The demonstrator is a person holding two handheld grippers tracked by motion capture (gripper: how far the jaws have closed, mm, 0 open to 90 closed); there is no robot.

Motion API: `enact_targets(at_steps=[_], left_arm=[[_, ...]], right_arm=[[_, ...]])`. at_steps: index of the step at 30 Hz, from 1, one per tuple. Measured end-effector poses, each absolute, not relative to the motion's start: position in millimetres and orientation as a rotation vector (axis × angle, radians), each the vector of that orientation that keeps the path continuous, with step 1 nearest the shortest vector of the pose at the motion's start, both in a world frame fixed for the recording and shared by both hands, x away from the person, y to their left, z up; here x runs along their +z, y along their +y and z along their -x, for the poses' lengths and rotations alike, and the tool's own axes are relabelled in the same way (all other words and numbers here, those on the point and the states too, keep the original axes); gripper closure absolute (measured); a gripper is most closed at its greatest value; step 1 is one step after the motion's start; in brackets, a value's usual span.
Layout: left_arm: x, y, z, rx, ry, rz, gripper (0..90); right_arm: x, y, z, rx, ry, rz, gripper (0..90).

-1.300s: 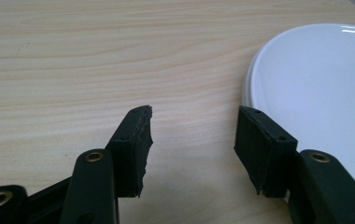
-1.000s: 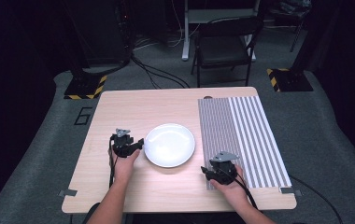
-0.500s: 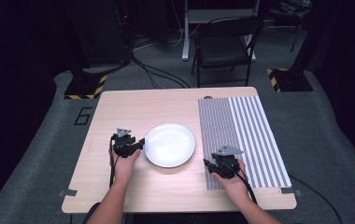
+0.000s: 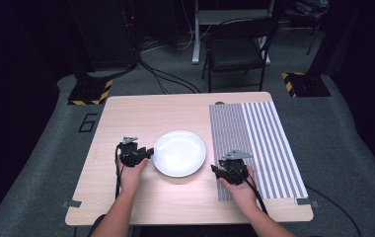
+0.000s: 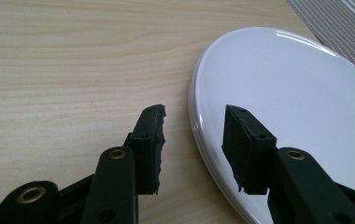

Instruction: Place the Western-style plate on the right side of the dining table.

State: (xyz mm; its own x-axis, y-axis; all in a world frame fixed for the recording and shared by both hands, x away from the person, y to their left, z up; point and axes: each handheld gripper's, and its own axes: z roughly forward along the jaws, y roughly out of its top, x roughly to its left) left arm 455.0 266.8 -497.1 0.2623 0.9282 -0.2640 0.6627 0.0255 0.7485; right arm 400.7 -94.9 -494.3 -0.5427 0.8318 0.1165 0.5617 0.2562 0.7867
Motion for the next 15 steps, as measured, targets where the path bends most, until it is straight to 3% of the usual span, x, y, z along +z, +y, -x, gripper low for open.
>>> enact_targets(at_steps=[15], left_arm=[[-498, 269, -455, 0.289, 1.492, -1.647, 63.6]], right_arm=[[-494, -90, -418, 1.267, 2.138, -1.377, 57.9]])
